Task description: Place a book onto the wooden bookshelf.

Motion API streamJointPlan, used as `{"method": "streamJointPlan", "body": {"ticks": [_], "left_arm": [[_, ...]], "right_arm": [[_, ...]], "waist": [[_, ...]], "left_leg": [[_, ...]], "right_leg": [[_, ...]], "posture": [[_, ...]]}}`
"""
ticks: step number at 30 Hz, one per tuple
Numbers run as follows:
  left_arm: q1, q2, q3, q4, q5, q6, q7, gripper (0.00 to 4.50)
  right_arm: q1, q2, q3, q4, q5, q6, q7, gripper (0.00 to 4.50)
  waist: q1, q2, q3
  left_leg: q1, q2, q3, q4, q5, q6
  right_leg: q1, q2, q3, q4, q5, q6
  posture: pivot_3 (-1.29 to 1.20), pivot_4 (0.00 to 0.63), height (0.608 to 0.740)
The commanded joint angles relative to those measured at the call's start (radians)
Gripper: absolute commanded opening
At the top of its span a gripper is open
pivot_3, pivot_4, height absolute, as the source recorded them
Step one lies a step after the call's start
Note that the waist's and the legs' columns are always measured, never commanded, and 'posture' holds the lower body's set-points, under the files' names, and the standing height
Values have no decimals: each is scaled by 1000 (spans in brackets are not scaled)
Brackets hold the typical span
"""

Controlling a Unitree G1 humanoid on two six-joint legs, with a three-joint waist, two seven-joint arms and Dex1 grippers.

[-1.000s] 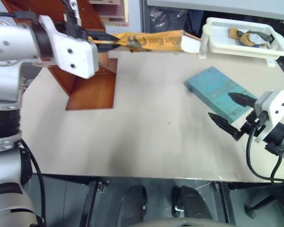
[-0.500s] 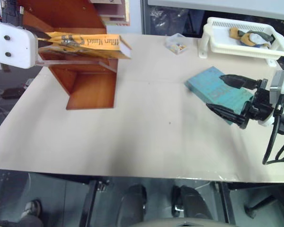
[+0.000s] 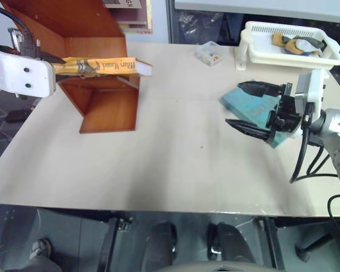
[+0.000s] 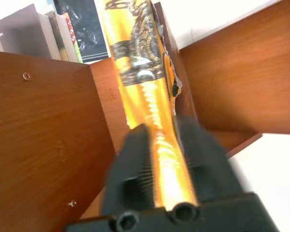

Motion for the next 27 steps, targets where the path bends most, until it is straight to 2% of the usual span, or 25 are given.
{"method": "streamJointPlan", "body": {"ticks": [1,4,7,10,12,14,16,18,20,21,23,24,26,27], "left_arm": [[36,-4,77,-10,-59,50,4,2497],[123,4,208,-93,-156,112,-30,2497],[206,-23,362,-257,-282,325,-29,2497],[279,-98,557,-466,-503,743,36,2497],[339,-151,644,-581,-589,904,80,2497],[386,-260,691,-690,-716,999,152,2497],[378,-335,701,-751,-821,1089,253,2497],[396,-466,631,-836,-901,1122,377,2497],[504,-585,510,-884,-865,1065,415,2497],[536,-627,491,-873,-865,1055,432,2769],[624,-638,459,-846,-812,995,407,3391],[663,-634,445,-829,-770,953,403,4038],[726,-620,430,-793,-671,849,400,4437],[761,-610,433,-781,-646,810,380,4437]], "right_arm": [[-41,18,-26,-2,-6,4,-37,4500],[-49,23,-39,12,4,26,-48,4500],[-57,26,-49,29,11,36,-49,4500],[-66,26,-47,34,12,58,-50,4500],[-63,20,-49,31,7,68,-47,4500],[-46,7,-49,19,8,94,-47,4500],[-32,-7,-51,8,3,110,-47,4500],[8,-30,-49,-33,3,153,-65,4500],[81,-52,-49,-77,-16,213,-118,4500],[121,-62,-49,-99,-35,225,-138,4500],[246,-88,-75,-166,-54,247,-161,4500],[320,-94,-97,-201,-69,249,-176,4500],[455,-89,-151,-259,-98,245,-214,4500],[517,-85,-182,-288,-105,248,-228,4500]], "waist": [[0,0,0],[-6,0,0],[-3,-1,1],[-1,-2,1],[-2,-2,1],[-2,-1,1],[2,-3,1],[3,-4,1],[2,-4,0],[2,-3,-1],[1,-11,3],[0,-11,3],[1,-9,2],[2,-8,2]], "left_leg": [[0,0,0,0,0,0],[0,0,1,0,0,0],[-6,0,2,0,0,0],[-7,0,3,0,1,-1],[-7,0,2,0,2,-4],[-6,0,1,-1,2,-4],[-4,0,0,-1,2,-3],[-5,0,-3,1,2,-3],[-2,-1,-5,1,0,0],[2,-1,-4,0,0,0],[5,-2,-3,-2,-1,0],[2,-1,-5,-2,-1,0],[1,-1,-4,-2,-1,0],[2,-1,-4,-2,-1,0]], "right_leg": [[0,0,0,0,0,0],[-1,0,2,0,0,0],[-6,0,3,0,1,0],[-7,0,3,-1,0,0],[-7,0,5,-1,0,1],[-7,0,6,-1,0,1],[-6,0,6,-1,0,1],[-4,0,2,0,1,0],[0,-1,2,0,1,0],[3,-1,3,-1,1,-1],[6,-2,4,-3,1,-1],[3,0,2,-3,1,-1],[1,0,2,-3,1,-1],[2,0,3,-3,1,-1]], "posture": [[0,150,740],[0,150,740],[0,150,740],[0,150,740],[0,150,740],[0,150,740],[0,150,740],[0,150,740],[0,150,740],[0,150,740],[0,150,740],[0,150,740],[0,150,740],[0,150,740]]}}
